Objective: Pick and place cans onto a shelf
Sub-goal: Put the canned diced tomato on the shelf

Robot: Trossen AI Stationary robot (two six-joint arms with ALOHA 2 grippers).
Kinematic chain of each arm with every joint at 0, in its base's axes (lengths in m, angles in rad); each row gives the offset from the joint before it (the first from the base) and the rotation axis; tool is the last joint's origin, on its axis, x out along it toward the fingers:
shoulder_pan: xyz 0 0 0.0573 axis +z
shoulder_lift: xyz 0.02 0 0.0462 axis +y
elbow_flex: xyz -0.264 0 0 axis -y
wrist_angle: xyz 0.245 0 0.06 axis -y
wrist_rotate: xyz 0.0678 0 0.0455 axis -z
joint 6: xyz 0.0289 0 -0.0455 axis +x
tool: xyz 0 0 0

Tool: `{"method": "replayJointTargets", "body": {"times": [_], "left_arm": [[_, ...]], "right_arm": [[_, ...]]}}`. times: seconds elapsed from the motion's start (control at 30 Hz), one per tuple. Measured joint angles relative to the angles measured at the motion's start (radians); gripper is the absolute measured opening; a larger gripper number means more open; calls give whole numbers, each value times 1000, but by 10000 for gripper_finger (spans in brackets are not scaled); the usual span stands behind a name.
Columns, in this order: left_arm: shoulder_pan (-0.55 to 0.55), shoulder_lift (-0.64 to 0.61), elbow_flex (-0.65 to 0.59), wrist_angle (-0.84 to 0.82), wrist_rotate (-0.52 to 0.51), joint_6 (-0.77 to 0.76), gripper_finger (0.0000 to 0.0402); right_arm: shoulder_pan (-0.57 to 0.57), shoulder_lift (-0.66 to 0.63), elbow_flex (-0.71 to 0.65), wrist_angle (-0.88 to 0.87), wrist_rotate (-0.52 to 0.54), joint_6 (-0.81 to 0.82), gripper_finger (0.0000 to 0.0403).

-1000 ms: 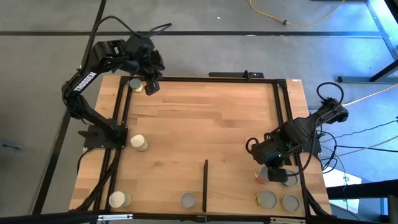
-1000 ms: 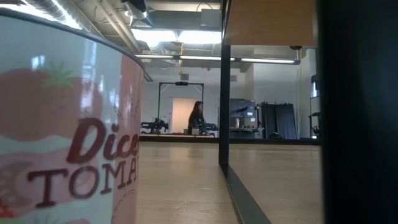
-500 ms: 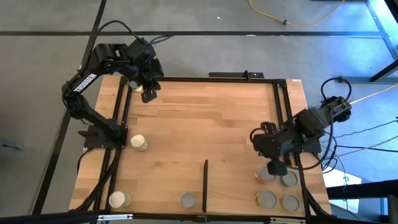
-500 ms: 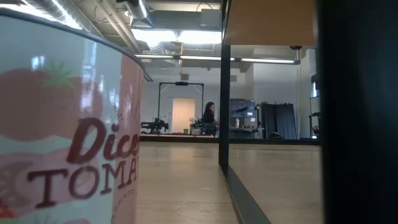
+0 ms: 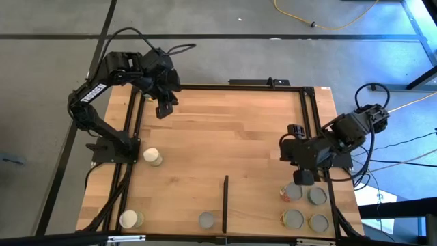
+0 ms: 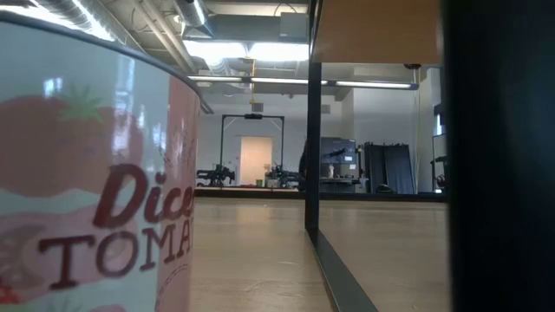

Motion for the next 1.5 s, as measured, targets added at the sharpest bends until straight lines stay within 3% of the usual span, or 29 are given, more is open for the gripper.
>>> {"method": "replayJointTargets", "body": {"times": [0.37,0.53,0.73,1.3,1.5], "left_arm": [[-44,-1,-10,1,61,125,60],[-123,0,-94,0,135,188,57],[-227,-1,-239,16,272,192,57],[-535,0,-605,549,312,-194,53],[-677,0,-680,645,194,-370,52]], "right_arm": [[0,-75,0,1,222,-54,4],[0,-131,0,1,328,-60,4],[-1,-187,-1,1,360,-69,4],[-1,-249,-1,1,353,-139,4],[-1,-253,-1,1,331,-162,4]]}}
